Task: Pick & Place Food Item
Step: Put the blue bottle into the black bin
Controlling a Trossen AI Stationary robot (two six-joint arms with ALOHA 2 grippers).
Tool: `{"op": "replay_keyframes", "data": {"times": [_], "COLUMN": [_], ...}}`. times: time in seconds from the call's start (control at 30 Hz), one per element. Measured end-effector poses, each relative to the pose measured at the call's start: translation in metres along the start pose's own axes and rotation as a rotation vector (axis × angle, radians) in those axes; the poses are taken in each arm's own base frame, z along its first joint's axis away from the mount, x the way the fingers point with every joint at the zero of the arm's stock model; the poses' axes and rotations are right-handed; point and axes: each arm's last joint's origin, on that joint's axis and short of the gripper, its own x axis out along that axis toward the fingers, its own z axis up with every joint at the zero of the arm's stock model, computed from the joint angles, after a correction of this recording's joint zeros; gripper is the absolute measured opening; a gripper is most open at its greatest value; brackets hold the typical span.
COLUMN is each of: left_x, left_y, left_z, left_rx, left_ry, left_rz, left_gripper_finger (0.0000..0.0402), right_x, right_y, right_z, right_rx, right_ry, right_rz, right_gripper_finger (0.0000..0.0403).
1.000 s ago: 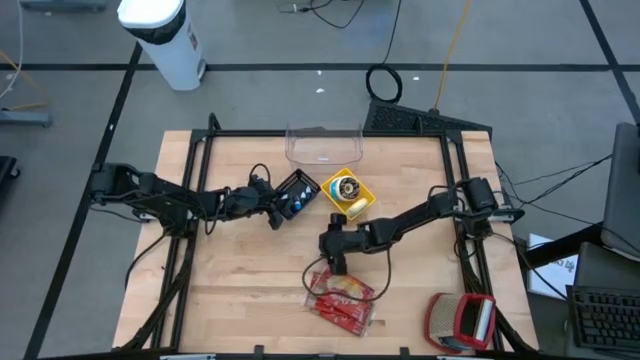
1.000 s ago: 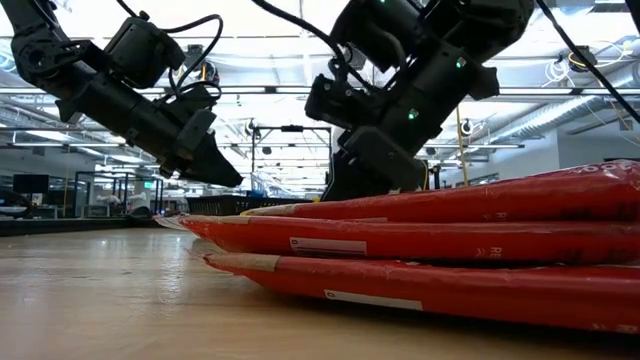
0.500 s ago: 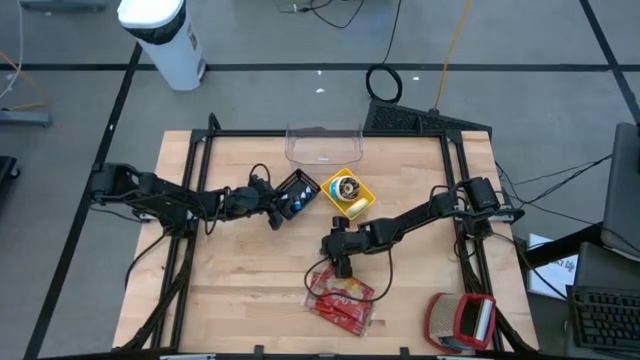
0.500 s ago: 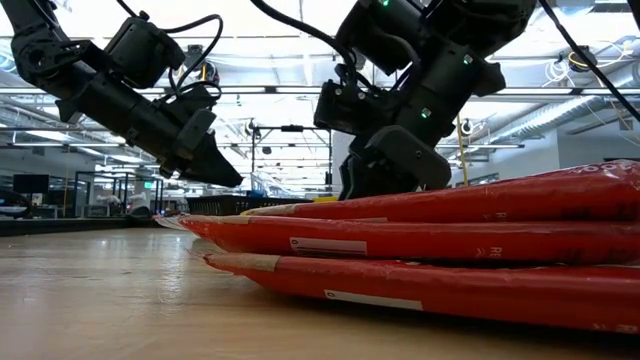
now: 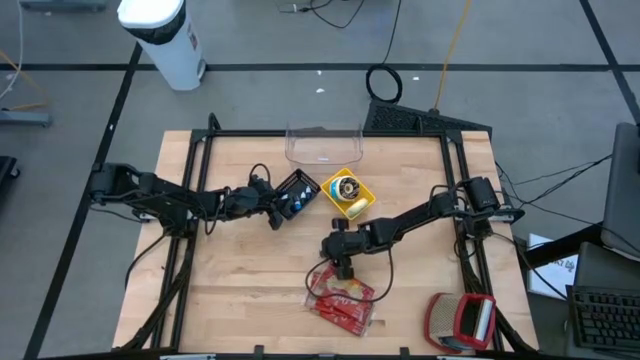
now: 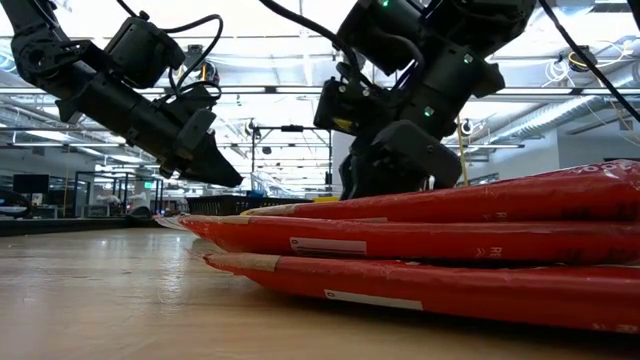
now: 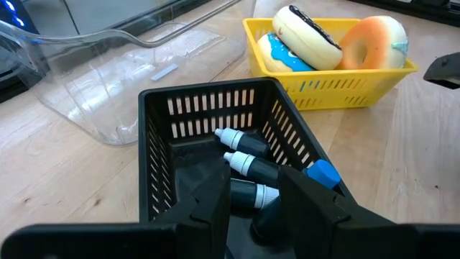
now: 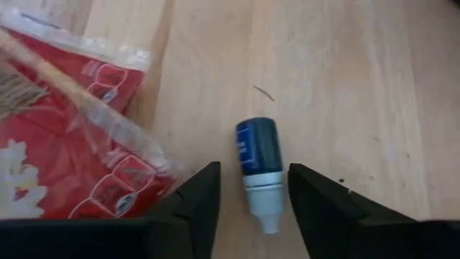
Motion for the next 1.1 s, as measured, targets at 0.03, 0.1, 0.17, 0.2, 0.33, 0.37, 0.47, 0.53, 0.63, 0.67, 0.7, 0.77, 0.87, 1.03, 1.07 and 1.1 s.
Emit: {"op": "replay_keyframes", "data": {"times": [0.03, 0.1, 0.17, 0.2, 0.33, 0.37, 0.47, 0.53, 0.63, 0.67, 0.7, 0.77, 0.87, 1.03, 1.07, 1.1], "left_x": [0.000, 0.000, 0.000, 0.000, 0.000, 0.000, 0.000, 0.000, 0.000, 0.000, -0.001, -0.001, -0.001, 0.000, 0.000, 0.000], "left_y": [0.000, 0.000, 0.000, 0.000, 0.000, 0.000, 0.000, 0.000, -0.002, -0.003, -0.005, -0.007, -0.011, -0.022, -0.025, -0.027], "left_z": [0.000, 0.000, 0.000, 0.000, 0.000, 0.000, 0.000, 0.001, 0.004, 0.005, 0.006, 0.009, 0.014, 0.029, 0.032, 0.035], "left_rx": [0.000, 0.000, 0.000, 0.000, 0.001, 0.001, 0.002, 0.000, -0.011, -0.016, -0.029, -0.075, -0.154, -0.258, -0.260, -0.260], "left_ry": [0.000, 0.000, 0.000, 0.000, 0.000, 0.000, -0.002, -0.010, -0.033, -0.042, -0.051, -0.064, -0.055, -0.059, -0.066, -0.074], "left_rz": [0.000, 0.000, 0.000, 0.000, 0.000, 0.000, -0.001, -0.003, -0.044, -0.072, -0.103, -0.161, -0.235, -0.345, -0.354, -0.365], "left_gripper_finger": [0.0120, 0.0120, 0.0120, 0.0120, 0.0120, 0.0120, 0.0120, 0.0120, 0.0120, 0.0120, 0.0120, 0.0120, 0.0128, 0.0184, 0.0198, 0.0212], "right_x": [0.000, 0.000, 0.000, 0.000, 0.000, 0.000, -0.001, -0.005, -0.014, -0.018, -0.022, -0.028, -0.037, -0.041, -0.041, -0.042], "right_y": [0.000, 0.000, 0.000, 0.000, 0.000, 0.000, 0.000, -0.002, -0.005, -0.006, -0.007, -0.011, -0.016, -0.024, -0.025, -0.025], "right_z": [0.000, 0.000, 0.000, 0.000, 0.002, 0.002, 0.004, 0.007, 0.015, 0.017, 0.019, 0.023, 0.028, 0.038, 0.040, 0.042], "right_rx": [-0.005, -0.016, -0.023, -0.025, -0.028, -0.035, -0.083, -0.126, -0.177, -0.197, -0.216, -0.263, -0.315, -0.351, -0.364, -0.375], "right_ry": [0.000, 0.000, 0.000, -0.003, -0.017, -0.020, -0.039, -0.055, -0.102, -0.107, -0.115, -0.123, -0.126, -0.191, -0.206, -0.221], "right_rz": [-0.001, 0.000, 0.000, 0.000, -0.002, -0.002, -0.030, -0.078, -0.162, -0.202, -0.239, -0.327, -0.459, -0.556, -0.563, -0.570], "right_gripper_finger": [0.0141, 0.0120, 0.0098, 0.0086, 0.0050, 0.0049, 0.0049, 0.0056, 0.0069, 0.0070, 0.0070, 0.0066, 0.0057, 0.0060, 0.0061, 0.0062]}}
